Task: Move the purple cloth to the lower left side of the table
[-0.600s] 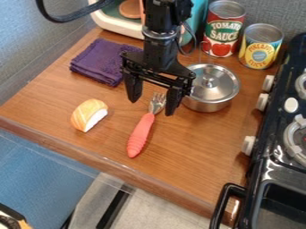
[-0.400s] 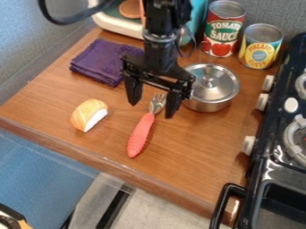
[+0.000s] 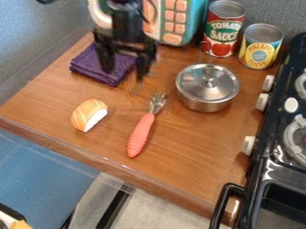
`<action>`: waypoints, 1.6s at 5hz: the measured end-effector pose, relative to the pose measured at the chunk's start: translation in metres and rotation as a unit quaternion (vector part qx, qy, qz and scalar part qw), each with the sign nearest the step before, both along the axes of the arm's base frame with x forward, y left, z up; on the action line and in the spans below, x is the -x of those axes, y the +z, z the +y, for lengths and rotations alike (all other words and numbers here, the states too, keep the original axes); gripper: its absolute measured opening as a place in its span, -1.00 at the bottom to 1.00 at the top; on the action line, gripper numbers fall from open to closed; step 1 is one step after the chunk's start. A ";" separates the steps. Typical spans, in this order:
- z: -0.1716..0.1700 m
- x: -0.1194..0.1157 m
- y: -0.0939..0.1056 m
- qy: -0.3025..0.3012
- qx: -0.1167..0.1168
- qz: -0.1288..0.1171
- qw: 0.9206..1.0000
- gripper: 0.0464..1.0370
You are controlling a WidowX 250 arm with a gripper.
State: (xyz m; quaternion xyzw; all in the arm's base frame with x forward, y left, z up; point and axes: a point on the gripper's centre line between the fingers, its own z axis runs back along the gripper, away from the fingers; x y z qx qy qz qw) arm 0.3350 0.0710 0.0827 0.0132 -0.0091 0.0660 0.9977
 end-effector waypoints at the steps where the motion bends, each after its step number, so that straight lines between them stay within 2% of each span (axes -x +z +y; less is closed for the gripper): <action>1: 0.029 -0.027 0.007 -0.008 -0.007 -0.023 1.000 0.93; 2: 0.064 -0.042 0.001 0.012 -0.004 -0.030 0.999 0.93; 3: 0.074 -0.059 -0.002 0.010 -0.006 -0.032 0.999 0.93; 4: 0.078 -0.066 -0.010 0.008 -0.009 -0.029 0.999 0.93; 6: 0.084 -0.068 -0.038 0.015 -0.028 -0.018 0.999 0.93; 7: 0.083 -0.069 -0.046 0.013 -0.052 -0.001 0.999 0.93; 8: 0.084 -0.059 -0.051 0.003 -0.061 0.002 0.998 0.93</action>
